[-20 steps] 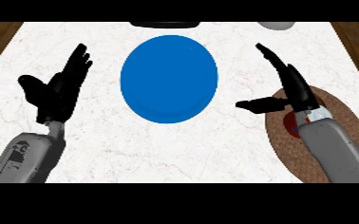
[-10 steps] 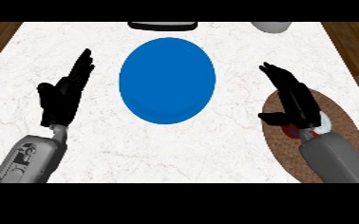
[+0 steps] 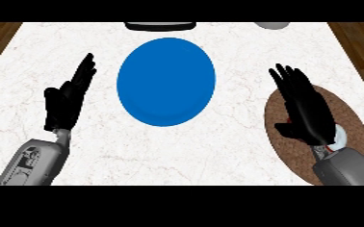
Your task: Pick the sweet potato from the placemat and place it in the plate
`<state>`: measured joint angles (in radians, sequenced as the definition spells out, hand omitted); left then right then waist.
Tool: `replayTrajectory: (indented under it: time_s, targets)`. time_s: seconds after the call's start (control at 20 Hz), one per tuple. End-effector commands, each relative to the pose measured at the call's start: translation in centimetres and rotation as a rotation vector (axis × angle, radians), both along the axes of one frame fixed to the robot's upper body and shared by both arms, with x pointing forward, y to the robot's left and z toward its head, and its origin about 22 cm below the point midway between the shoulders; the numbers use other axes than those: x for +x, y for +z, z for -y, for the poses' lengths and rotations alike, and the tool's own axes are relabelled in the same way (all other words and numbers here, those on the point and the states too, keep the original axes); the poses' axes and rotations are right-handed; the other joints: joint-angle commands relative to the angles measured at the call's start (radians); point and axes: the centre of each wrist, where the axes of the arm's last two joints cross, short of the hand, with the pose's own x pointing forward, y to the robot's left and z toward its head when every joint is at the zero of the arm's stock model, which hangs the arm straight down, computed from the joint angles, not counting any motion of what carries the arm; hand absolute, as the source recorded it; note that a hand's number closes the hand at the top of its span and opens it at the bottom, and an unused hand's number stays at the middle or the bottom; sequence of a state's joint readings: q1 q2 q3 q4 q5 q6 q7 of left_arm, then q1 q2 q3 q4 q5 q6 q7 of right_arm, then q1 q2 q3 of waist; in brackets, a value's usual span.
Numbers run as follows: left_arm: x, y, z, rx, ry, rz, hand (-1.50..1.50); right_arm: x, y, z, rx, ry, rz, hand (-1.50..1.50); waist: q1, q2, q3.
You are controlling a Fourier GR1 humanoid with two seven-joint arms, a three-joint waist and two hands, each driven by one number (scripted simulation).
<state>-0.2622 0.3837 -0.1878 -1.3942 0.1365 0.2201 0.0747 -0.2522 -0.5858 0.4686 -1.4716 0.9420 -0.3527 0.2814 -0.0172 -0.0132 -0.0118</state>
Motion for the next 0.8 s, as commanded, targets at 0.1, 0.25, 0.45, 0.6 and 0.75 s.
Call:
replayTrajectory:
  time_s: [0.1,0.25,0.45,0.6,0.75]
  targets:
    - [-0.1,-0.2,0.2,-0.012,0.013,-0.018,0.0,-0.9,3.1,-0.4,-0.25,-0.236,-0.166,-1.5,-0.009,0.001,0.007]
    - [-0.7,-1.0,-0.8,-0.005,0.006,-0.001,0.0,-1.2,5.7,-2.7,-0.259,-0.314,-0.242,-1.5,0.003,0.006,0.008]
    - [-0.2,-1.4,0.2,-0.002,-0.008,0.005,0.0,-0.9,7.5,-1.5,-0.294,-0.394,-0.334,-1.5,0.008,0.011,0.01]
    - [-0.1,0.1,0.1,-0.003,-0.018,0.005,0.0,-0.6,8.1,-3.4,-0.294,-0.429,-0.367,-1.5,0.018,0.012,0.011]
    - [-0.3,0.7,1.9,-0.01,-0.019,0.011,0.0,-0.9,6.6,-3.3,-0.274,-0.45,-0.38,-1.5,0.017,0.012,0.012]
